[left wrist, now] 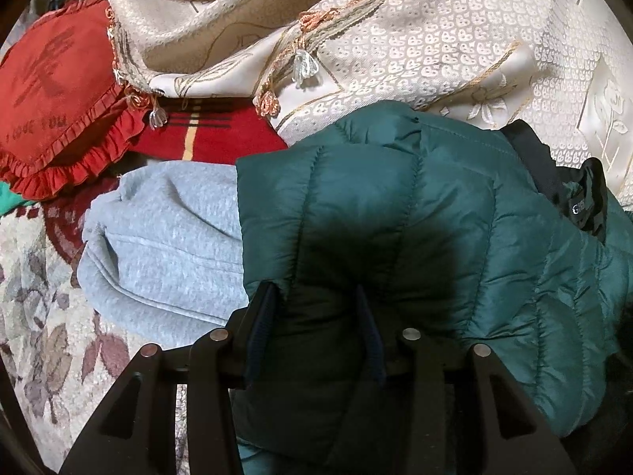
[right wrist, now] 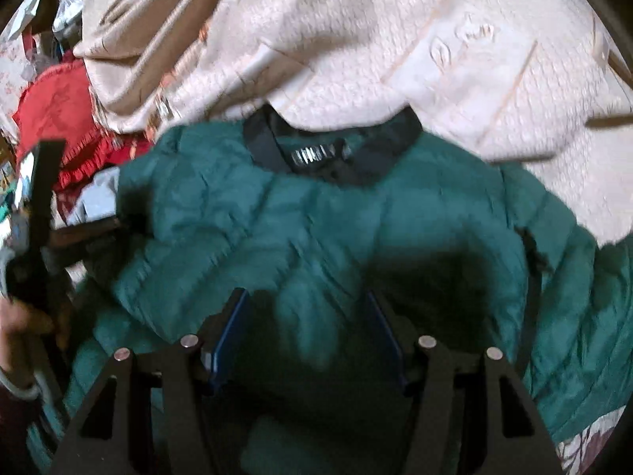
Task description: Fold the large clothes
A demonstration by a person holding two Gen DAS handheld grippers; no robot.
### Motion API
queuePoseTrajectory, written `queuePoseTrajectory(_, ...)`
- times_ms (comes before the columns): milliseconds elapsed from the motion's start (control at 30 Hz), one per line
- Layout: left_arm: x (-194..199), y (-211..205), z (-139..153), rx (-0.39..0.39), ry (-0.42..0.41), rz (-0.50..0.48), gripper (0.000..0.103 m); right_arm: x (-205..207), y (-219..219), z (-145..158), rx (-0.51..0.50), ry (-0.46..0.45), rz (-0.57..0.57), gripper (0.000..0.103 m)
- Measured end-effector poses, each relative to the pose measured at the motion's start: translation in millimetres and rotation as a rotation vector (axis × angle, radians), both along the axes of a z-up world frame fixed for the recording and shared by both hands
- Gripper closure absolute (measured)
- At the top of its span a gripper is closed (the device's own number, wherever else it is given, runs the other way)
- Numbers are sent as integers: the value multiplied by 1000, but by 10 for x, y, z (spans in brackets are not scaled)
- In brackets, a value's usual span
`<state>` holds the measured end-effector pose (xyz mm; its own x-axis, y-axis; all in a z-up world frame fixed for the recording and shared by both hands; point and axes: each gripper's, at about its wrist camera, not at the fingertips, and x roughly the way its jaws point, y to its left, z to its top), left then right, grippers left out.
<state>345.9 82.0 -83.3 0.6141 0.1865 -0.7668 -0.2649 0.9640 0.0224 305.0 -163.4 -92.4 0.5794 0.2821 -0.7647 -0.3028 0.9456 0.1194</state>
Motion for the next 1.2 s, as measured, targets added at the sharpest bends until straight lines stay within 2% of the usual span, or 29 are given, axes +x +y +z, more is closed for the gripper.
queuePoseTrajectory(133, 21, -36, 4, 23, 4, 0, 77, 165, -84, -242, 27, 69, -30, 39)
queuePoseTrajectory(200, 0, -28, 43, 2, 10, 0, 77, 188, -117, -203, 48, 76, -44, 39)
queuePoseTrajectory(267, -87, -25, 142, -58, -16, 8, 77, 133, -180, -95, 59, 61, -49, 39)
queuePoseTrajectory(400, -228, -88, 272, -127, -70, -20, 77, -45, -452, 120, 43, -25, -90, 39)
queuePoseTrajectory(467, -249, -193, 260, -142, -68, -43, 77, -42, -615, 119, 65, -13, -114, 39)
queuePoseTrajectory(533, -218, -308, 166, -156, -28, -72, 77, 47, -691, 56, 66, 23, -133, 40)
queuePoseTrajectory(667, -190, -499, 32, -68, -3, -89, 76, 268, -687, -106, 32, 29, -175, 48)
queuePoseTrajectory(833, -179, -535, 6, -59, 5, -88, 74, 489, -648, -178, 8, 19, -206, 48)
queuePoseTrajectory(967, -180, -516, -14, -61, 5, -88, 73, 390, -647, -99, 0, 27, -196, 48)
queuePoseTrajectory(1133, -187, -534, -19, -48, 6, -89, 72, 70, -685, 142, 28, -1, -152, 48)
queuePoseTrajectory(1200, -186, -537, -24, -42, 7, -91, 72, -35, -661, 154, 30, -1, -129, 48)
